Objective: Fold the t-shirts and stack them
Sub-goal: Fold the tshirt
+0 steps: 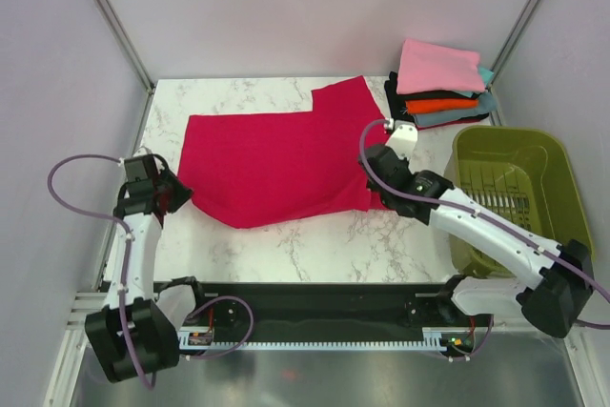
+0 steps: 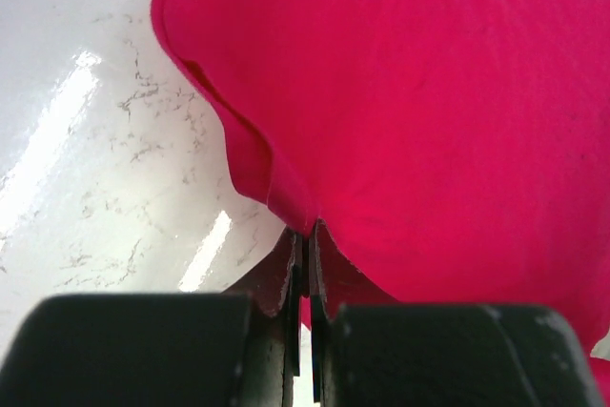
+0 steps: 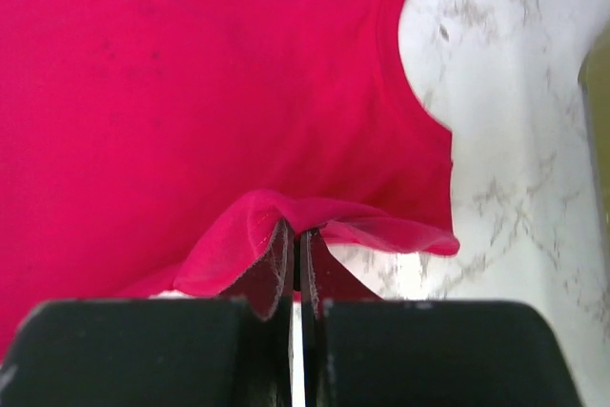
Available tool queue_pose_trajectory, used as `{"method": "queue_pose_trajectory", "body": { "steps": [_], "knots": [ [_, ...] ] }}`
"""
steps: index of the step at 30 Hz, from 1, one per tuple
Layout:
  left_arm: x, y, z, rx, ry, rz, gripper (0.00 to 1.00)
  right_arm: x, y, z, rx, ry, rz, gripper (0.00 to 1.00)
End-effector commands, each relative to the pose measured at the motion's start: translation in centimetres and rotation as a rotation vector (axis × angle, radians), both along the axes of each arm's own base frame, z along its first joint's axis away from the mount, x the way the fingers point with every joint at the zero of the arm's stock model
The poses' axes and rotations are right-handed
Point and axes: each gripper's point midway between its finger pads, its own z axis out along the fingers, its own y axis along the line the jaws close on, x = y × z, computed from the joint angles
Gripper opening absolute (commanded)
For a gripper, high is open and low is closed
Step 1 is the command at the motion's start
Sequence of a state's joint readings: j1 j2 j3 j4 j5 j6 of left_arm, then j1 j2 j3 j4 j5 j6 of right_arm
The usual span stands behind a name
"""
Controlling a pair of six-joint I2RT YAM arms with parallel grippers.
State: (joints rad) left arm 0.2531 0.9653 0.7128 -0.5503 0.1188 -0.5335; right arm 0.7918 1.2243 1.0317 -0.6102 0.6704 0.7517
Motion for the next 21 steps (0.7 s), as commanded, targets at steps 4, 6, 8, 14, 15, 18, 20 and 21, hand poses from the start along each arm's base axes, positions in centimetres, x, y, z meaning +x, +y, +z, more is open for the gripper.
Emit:
{"method": "queue_pose_trajectory", "body": {
  "steps": [4, 6, 8, 14, 15, 18, 20, 21],
  "knots": [
    [3.3, 0.7, -0.1, 0.019, 0.044, -0.075, 0.05, 5.6, 0.8, 1.6, 0.008, -0.033, 0.048, 0.0],
    [4.0, 1.1, -0.2, 0.027, 0.059, -0.068, 0.05, 6.9, 0.6, 1.8, 0.013, -0.036, 0.045, 0.0],
    [4.6, 1.4, -1.1, 0.024, 0.099, -0.068, 0.04, 7.9, 0.7, 1.1, 0.004, -0.023, 0.05, 0.0],
    [6.0, 2.7, -1.6, 0.053, 0.148, -0.044, 0.03, 10.7, 0.7, 0.1, -0.014, -0.001, 0.044, 0.0],
    [6.4, 3.1, -1.2, 0.069, 0.146, -0.039, 0.03, 11.3, 0.2, 0.2, -0.017, -0.006, 0.031, 0.0],
    [7.0, 3.8, -1.7, 0.088, 0.186, -0.031, 0.03, 12.5, -0.2, -0.2, -0.016, 0.001, 0.02, 0.0],
    [7.1, 3.8, -2.6, 0.078, 0.216, -0.034, 0.03, 13.3, -0.1, -0.3, -0.014, 0.004, 0.027, 0.0],
    [7.2, 3.8, -2.8, 0.075, 0.223, -0.034, 0.03, 13.7, -0.4, -0.4, -0.014, 0.004, 0.018, 0.0]
  ]
}}
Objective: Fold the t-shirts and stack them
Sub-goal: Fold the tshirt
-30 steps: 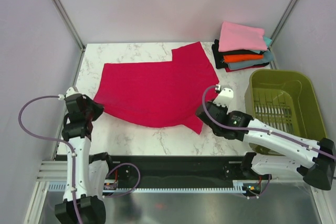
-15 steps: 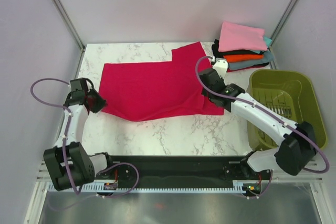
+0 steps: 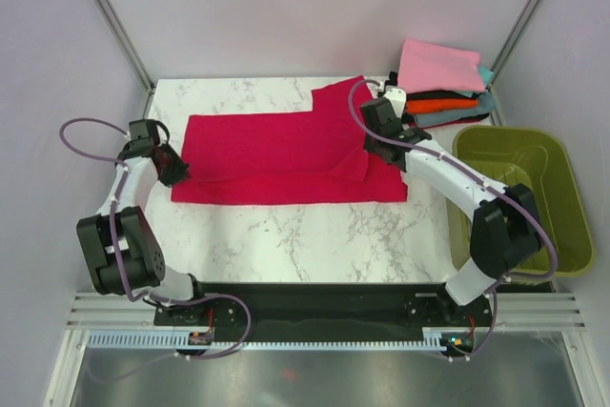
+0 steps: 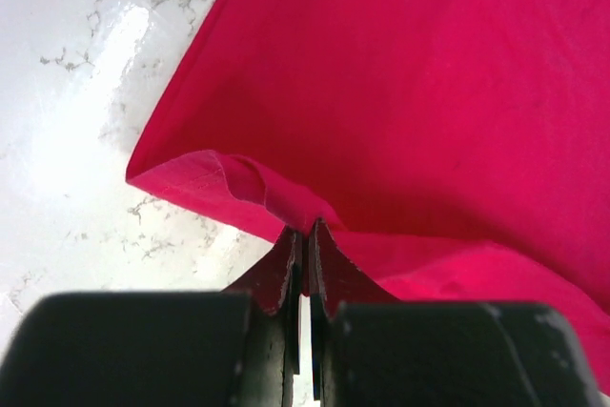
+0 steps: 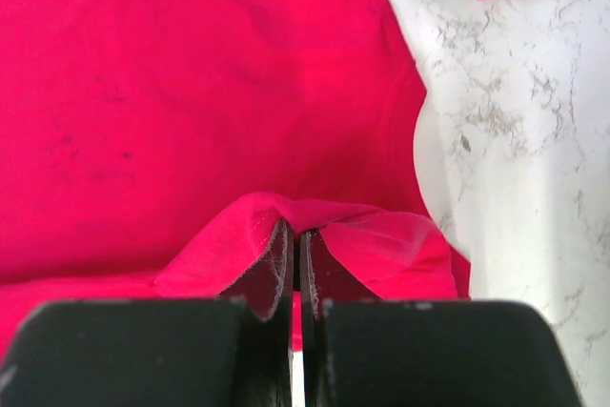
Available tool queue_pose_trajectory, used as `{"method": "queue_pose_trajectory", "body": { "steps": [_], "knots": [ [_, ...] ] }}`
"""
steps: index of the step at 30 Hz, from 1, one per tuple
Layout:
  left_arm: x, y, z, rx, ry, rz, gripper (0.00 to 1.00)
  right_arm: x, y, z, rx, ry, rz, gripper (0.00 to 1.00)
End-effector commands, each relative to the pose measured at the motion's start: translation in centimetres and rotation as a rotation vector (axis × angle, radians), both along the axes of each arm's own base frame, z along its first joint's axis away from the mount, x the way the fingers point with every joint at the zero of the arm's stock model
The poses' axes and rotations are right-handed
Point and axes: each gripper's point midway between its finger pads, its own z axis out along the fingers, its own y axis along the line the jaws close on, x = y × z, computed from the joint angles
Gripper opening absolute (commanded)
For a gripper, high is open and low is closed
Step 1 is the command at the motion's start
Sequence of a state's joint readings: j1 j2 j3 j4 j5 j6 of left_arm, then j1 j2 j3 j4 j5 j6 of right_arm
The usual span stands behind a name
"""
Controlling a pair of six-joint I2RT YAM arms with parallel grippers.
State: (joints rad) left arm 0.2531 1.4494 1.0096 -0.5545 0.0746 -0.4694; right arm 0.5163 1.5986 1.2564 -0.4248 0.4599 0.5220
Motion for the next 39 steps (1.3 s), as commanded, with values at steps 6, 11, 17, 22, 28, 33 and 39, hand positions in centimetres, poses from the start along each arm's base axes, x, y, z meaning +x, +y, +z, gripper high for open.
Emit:
{"method": "queue_pose_trajectory", "body": {
  "steps": [6, 11, 17, 22, 28, 33, 39],
  "knots": [
    [0.9, 1.0, -1.9, 0.026, 0.084, -0.03, 0.05, 4.4, 0.0, 1.7, 0.015, -0.062, 0.009, 0.0],
    [1.8, 0.8, -2.5, -0.002, 0.1, -0.042, 0.06, 5.5, -0.6, 0.6, 0.001, -0.041, -0.004, 0.0],
    [2.2, 1.0, -4.0, -0.01, 0.155, -0.041, 0.1, 6.7, -1.0, -1.8, -0.016, 0.001, -0.012, 0.0],
    [3.0, 1.0, -3.9, -0.041, 0.166, -0.054, 0.39, 9.2, -1.5, -3.2, -0.011, 0.026, -0.015, 0.31],
    [3.9, 3.2, 3.8, 0.135, 0.01, 0.024, 0.55, 12.2, -3.6, 0.5, -0.024, -0.02, -0.048, 0.86],
    [1.1, 0.3, 9.9, 0.138, -0.187, -0.002, 0.56, 9.3, -1.6, 2.6, 0.103, -0.035, 0.048, 0.87],
    [-5.3, -4.8, 8.4, 0.051, -0.265, -0.146, 0.56, 2.9, 0.6, -3.4, 0.227, 0.08, 0.12, 0.83]
  ]
}}
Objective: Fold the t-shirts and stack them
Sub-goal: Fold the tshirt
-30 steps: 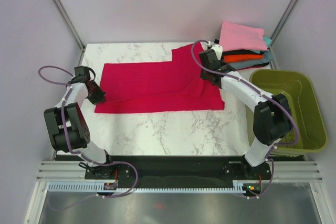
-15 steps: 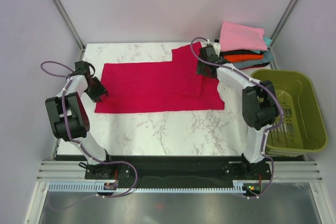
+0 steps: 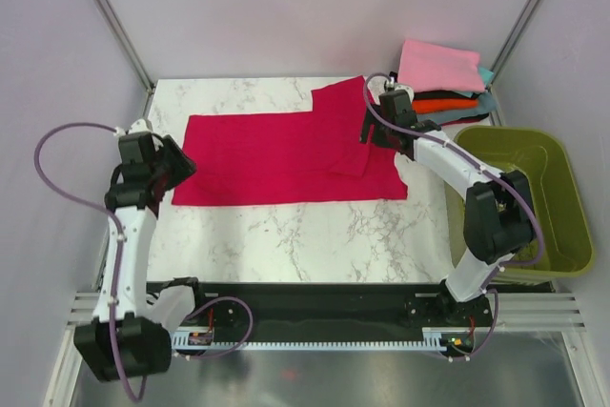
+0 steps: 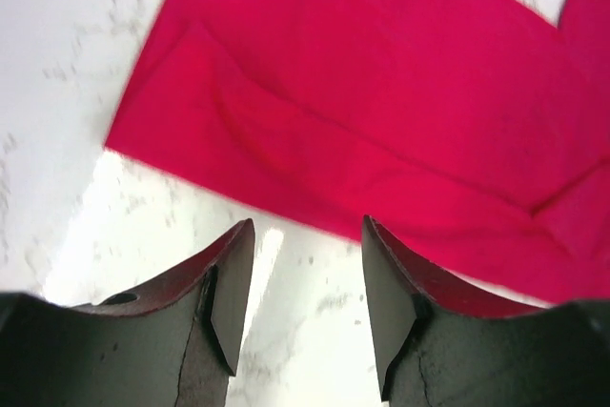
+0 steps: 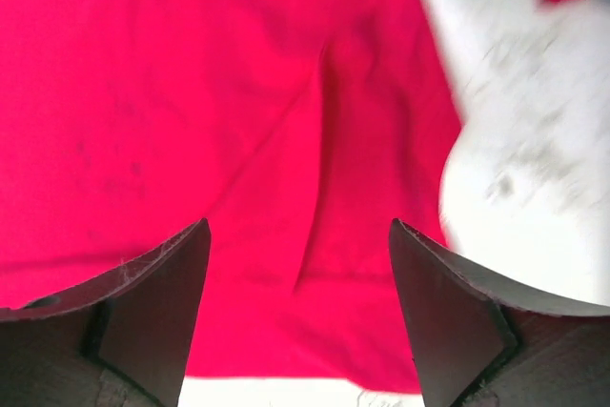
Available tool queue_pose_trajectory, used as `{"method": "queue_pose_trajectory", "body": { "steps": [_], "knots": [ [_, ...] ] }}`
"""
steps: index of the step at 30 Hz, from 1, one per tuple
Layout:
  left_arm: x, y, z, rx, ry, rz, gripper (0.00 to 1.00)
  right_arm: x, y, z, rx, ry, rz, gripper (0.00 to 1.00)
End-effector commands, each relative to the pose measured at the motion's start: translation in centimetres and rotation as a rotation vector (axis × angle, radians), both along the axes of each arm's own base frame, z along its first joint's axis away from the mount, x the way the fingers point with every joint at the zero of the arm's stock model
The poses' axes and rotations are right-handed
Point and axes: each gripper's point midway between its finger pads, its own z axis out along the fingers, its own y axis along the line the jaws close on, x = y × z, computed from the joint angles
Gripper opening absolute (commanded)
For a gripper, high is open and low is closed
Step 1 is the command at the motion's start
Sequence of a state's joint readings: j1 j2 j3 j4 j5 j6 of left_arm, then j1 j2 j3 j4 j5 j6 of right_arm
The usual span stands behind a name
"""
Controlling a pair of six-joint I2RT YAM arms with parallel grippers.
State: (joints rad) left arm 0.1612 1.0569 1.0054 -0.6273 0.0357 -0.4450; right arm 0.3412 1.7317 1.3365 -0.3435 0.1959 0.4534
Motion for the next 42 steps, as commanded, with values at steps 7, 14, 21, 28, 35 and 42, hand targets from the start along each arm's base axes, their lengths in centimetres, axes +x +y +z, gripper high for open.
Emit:
{"method": "queue_pose_trajectory", "body": {
  "steps": [7, 14, 21, 28, 35, 42],
  "knots": [
    [-6.8, -4.1, -0.3, -0.037, -0.159, -0.142, 0.56, -3.7, 3.1, -6.2, 0.126, 0.116, 0.072, 0.78],
    [-6.5, -4.8, -0.5, -0.03, -0.162, -0.187, 0.55, -3.1, 4.3, -7.4, 0.139, 0.13, 0.074, 0.74],
    [-6.5, -5.0, -0.6, -0.029, -0.161, -0.199, 0.54, -3.2, 5.7, -8.7, 0.14, 0.155, 0.085, 0.72],
    [-6.5, -5.1, -0.5, -0.028, -0.162, -0.207, 0.54, -3.1, 6.5, -8.9, 0.145, 0.152, 0.095, 0.69],
    [-6.6, -5.2, -0.4, -0.025, -0.168, -0.21, 0.54, -2.4, 8.0, -8.3, 0.164, 0.139, 0.121, 0.58],
    [-6.6, -5.2, -0.3, -0.021, -0.176, -0.213, 0.54, 0.5, 11.8, -6.7, 0.26, 0.112, 0.18, 0.51]
  ]
}}
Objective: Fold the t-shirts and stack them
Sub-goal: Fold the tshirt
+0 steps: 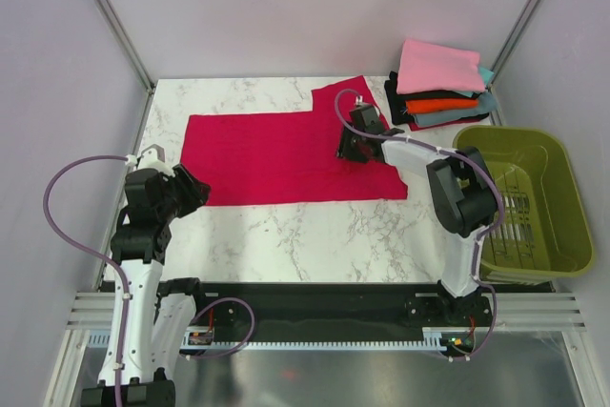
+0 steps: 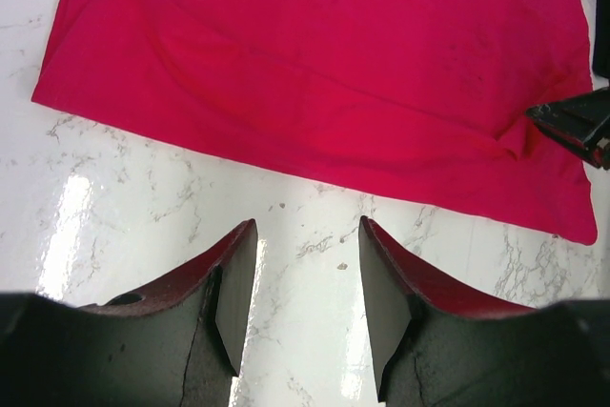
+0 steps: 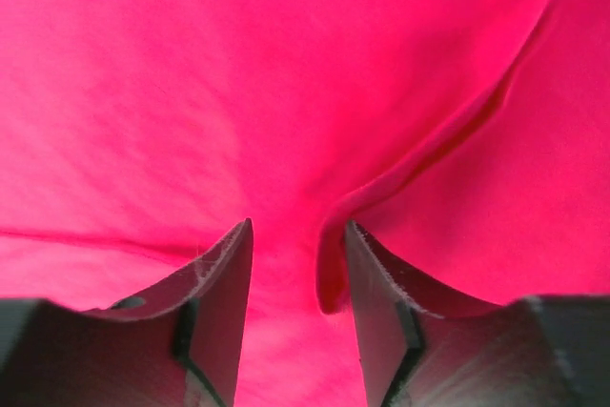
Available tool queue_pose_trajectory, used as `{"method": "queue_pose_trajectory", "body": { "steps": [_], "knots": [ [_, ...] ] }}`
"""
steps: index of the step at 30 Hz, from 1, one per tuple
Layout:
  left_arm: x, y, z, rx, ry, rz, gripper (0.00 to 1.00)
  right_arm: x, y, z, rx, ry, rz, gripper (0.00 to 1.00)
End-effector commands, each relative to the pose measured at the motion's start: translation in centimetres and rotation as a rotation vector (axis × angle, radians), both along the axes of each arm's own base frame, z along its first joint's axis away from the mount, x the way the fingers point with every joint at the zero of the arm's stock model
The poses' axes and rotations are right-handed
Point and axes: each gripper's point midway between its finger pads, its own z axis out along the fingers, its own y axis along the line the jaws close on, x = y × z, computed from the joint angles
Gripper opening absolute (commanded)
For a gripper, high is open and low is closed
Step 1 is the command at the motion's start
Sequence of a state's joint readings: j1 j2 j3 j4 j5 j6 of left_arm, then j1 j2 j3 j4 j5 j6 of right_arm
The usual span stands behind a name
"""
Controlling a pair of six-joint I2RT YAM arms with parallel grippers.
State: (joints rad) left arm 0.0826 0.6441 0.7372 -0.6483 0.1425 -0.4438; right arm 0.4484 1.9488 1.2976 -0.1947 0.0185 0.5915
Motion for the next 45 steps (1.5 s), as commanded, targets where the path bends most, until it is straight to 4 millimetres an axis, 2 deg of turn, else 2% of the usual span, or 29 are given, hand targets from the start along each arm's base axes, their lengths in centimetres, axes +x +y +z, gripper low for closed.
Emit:
{"method": "queue_pose_trajectory", "body": {
  "steps": [1, 2, 3, 4, 5, 6, 7, 10, 11, 12, 13, 14, 15, 16, 17, 18, 19, 20, 21, 22, 23, 24, 27, 35, 45],
  "knots": [
    [0.3, -0.3, 0.9, 0.023, -0.048, -0.043, 0.54, 2.8, 3.7, 1.7, 0.111, -0.042, 0.035, 0.47],
    [0.4, -0.3, 0.9, 0.024, -0.05, -0.043, 0.54, 3.3, 4.4, 2.0, 0.125, -0.049, 0.049, 0.43],
    [0.4, -0.3, 0.9, 0.025, -0.05, -0.044, 0.54, 4.8, 5.6, 3.7, 0.161, -0.088, 0.063, 0.41],
    [0.3, -0.3, 0.9, 0.026, -0.05, -0.043, 0.54, 5.5, 6.2, 2.8, 0.165, -0.077, 0.068, 0.39],
    [0.3, -0.4, 1.0, 0.026, -0.052, -0.045, 0.54, 6.3, 6.7, 3.1, 0.178, -0.09, 0.076, 0.39],
    [0.3, -0.4, 0.9, 0.026, -0.052, -0.045, 0.54, 7.9, 7.9, 5.2, 0.218, -0.137, 0.097, 0.39],
    [0.3, -0.3, 0.9, 0.025, -0.05, -0.044, 0.54, 8.4, 8.5, 4.3, 0.229, -0.122, 0.113, 0.38],
    [0.3, -0.3, 1.1, 0.029, -0.056, -0.04, 0.54, 9.7, 9.3, 6.6, 0.265, -0.173, 0.142, 0.38],
    [0.3, -0.3, 1.0, 0.029, -0.056, -0.043, 0.54, 9.8, 8.9, 7.2, 0.247, -0.192, 0.136, 0.41],
    [0.3, -0.4, 1.1, 0.031, -0.057, -0.043, 0.54, 9.4, 8.0, 6.8, 0.205, -0.196, 0.13, 0.43],
    [0.3, -0.4, 1.1, 0.031, -0.057, -0.043, 0.54, 9.5, 6.5, 9.0, 0.16, -0.245, 0.082, 0.44],
    [0.2, -0.5, 1.0, 0.03, -0.056, -0.048, 0.54, 9.1, 5.5, 9.5, 0.124, -0.258, 0.063, 0.44],
    [0.2, -0.5, 1.1, 0.025, -0.058, -0.051, 0.54, 8.2, 4.0, 8.5, 0.064, -0.241, 0.047, 0.45],
    [0.2, -0.6, 1.0, 0.026, -0.056, -0.054, 0.54, 7.5, 2.1, 10.3, 0.021, -0.269, -0.002, 0.46],
    [0.3, -0.7, 1.0, 0.022, -0.052, -0.06, 0.54, 6.7, 1.1, 10.4, 0.002, -0.264, -0.019, 0.46],
    [0.3, -0.9, 1.0, 0.018, -0.052, -0.068, 0.54, 4.9, -0.4, 8.1, -0.034, -0.211, -0.038, 0.47],
    [0.3, -1.0, 0.9, 0.015, -0.05, -0.073, 0.54, 3.9, -1.4, 9.4, -0.029, -0.226, -0.058, 0.48],
    [0.3, -1.0, 1.0, 0.015, -0.053, -0.073, 0.54, 2.9, -2.1, 8.7, -0.035, -0.206, -0.067, 0.48],
    [0.3, -1.0, 0.9, 0.013, -0.05, -0.076, 0.54, 1.1, -3.1, 6.3, -0.056, -0.151, -0.072, 0.48],
    [0.3, -1.0, 0.9, 0.012, -0.05, -0.077, 0.54, 0.3, -3.4, 6.6, -0.046, -0.151, -0.076, 0.49],
    [0.3, -1.1, 1.0, 0.011, -0.052, -0.078, 0.54, -0.4, -3.7, 6.0, -0.046, -0.136, -0.075, 0.49],
    [0.3, -1.1, 1.0, 0.008, -0.053, -0.081, 0.53, -1.6, -4.2, 4.5, -0.06, -0.099, -0.075, 0.5],
    [0.3, -1.2, 1.0, 0.006, -0.055, -0.088, 0.53, -2.5, -4.7, 3.4, -0.061, -0.08, -0.081, 0.5],
    [0.2, -1.3, 1.2, 0.013, -0.063, -0.092, 0.53, -2.6, -3.8, 0.5, -0.036, -0.016, -0.067, 0.5],
    [0.1, -1.5, 1.3, 0.015, -0.07, -0.096, 0.53, -2.6, -3.6, -1.4, -0.038, 0.013, -0.063, 0.49]
  ]
}}
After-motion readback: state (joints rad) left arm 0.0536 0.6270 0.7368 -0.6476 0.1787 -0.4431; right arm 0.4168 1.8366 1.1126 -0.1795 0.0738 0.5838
